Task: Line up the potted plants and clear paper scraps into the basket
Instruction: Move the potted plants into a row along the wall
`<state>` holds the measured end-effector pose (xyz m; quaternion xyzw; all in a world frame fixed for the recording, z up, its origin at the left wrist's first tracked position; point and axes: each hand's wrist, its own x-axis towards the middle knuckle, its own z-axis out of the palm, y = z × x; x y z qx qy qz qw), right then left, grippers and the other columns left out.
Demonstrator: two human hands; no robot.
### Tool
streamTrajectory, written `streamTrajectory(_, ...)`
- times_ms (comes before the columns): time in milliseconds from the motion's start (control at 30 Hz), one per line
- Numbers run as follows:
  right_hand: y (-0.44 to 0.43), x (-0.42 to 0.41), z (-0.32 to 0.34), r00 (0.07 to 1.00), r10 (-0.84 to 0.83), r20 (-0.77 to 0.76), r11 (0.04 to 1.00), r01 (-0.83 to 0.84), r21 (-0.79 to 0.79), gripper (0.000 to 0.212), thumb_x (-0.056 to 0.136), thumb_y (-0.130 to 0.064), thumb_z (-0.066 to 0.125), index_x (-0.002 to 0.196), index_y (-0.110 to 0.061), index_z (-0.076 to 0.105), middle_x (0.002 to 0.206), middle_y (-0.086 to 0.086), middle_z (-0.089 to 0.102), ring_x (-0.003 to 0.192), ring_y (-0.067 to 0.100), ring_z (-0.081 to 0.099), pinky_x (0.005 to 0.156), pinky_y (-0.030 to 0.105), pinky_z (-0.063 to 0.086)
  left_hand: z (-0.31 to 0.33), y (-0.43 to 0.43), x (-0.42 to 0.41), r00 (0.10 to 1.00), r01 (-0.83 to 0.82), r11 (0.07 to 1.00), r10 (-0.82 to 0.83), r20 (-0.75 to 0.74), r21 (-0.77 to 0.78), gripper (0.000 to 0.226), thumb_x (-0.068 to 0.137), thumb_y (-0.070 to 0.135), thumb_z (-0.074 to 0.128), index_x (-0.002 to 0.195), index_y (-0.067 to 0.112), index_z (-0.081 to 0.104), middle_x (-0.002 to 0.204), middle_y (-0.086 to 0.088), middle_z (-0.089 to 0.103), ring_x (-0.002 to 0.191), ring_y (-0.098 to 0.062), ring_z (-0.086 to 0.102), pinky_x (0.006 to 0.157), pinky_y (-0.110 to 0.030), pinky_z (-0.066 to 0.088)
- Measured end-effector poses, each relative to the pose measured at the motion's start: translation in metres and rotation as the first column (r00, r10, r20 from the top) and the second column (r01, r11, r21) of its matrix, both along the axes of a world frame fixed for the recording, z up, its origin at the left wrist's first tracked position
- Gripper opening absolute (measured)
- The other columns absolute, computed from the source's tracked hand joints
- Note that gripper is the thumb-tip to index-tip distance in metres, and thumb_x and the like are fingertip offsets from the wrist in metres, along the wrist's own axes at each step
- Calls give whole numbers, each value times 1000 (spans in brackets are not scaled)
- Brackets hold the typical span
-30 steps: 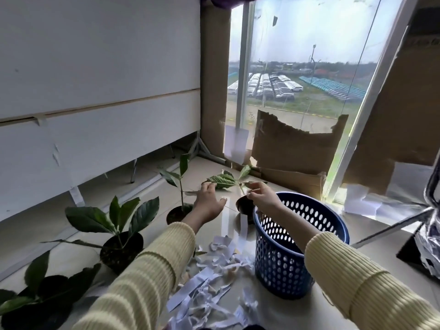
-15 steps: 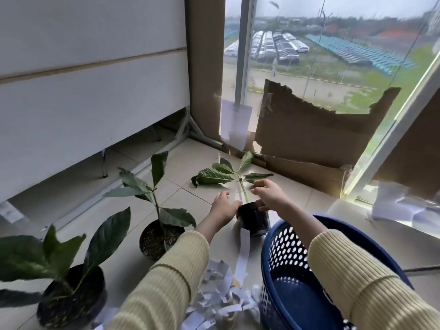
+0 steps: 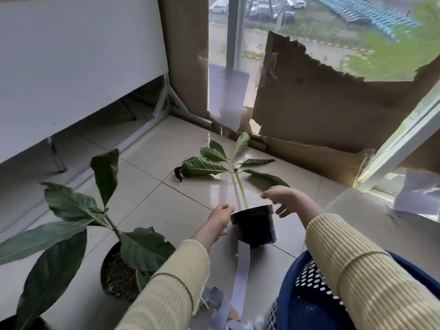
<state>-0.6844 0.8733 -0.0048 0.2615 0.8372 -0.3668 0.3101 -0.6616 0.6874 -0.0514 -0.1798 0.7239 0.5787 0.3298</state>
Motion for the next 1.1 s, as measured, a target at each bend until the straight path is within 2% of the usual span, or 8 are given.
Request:
streamTrajectory(200,5,-11,-21,995,-13,95,999,16,-30,59,97,-36,47,148,-13,29,150,19,32,118,36,54,96,43,51,-19,13,-7,996,19,999,-21,81,26,43,98,37,34,140,29,34,122,-4,45,106,-25,48,87,-33,44)
streamTrajectory(300,3,-13,-26,993,-26,118,999,31,-40,60,97,-38,46,148,-12,29,150,14,34,112,35,60,91,39,53,-27,18,-10,993,36,998,-41,111,47,42,98,40,32,139,32,34,136,-3,42,118,-29,46,97,-38,41)
streamTrajectory(367,3,-15,-30,993,-31,117,999,35,-33,57,97,-37,46,145,-8,33,144,14,41,105,33,62,79,35,53,-31,22,-11,990,28,998,-37,133,64,33,97,41,32,127,33,42,121,-1,46,106,-26,48,96,-38,41)
streamTrajectory(500,3,-16,-34,998,-14,59,999,12,40,31,94,-26,48,111,-1,52,99,16,54,77,32,63,61,31,51,-38,27,-11,991,-75,993,64,117,91,14,96,34,38,101,27,49,101,5,51,81,-13,51,74,-31,48)
streamTrajectory(633,-1,-16,-34,999,-17,38,993,13,114,23,89,-16,56,103,3,57,88,20,65,76,33,71,72,38,61,-48,27,-10,985,-157,987,153,83,42,14,94,26,46,99,19,56,115,-3,52,105,-21,51,86,-39,54)
streamTrajectory(767,-8,-13,-34,998,-15,67,993,7,116,21,84,-12,67,97,4,61,76,16,63,71,32,71,77,41,60,-49,20,-4,975,-205,979,204,89,3,13,90,23,54,94,12,58,110,-7,53,100,-22,53,81,-39,57)
streamTrajectory(1000,-23,-2,-25,971,49,233,995,-67,72,46,86,-14,69,124,8,55,101,16,68,72,24,69,90,37,55,-47,9,9,917,-388,922,383,114,22,14,75,5,66,66,6,54,89,-10,55,89,-27,63,64,-31,59)
streamTrajectory(1100,-32,4,-22,951,39,308,997,-56,48,53,88,-13,66,133,7,47,100,12,70,102,24,68,101,37,48,-47,4,17,881,-464,886,459,113,14,10,70,1,68,67,4,58,89,-12,58,90,-30,65,64,-33,59)
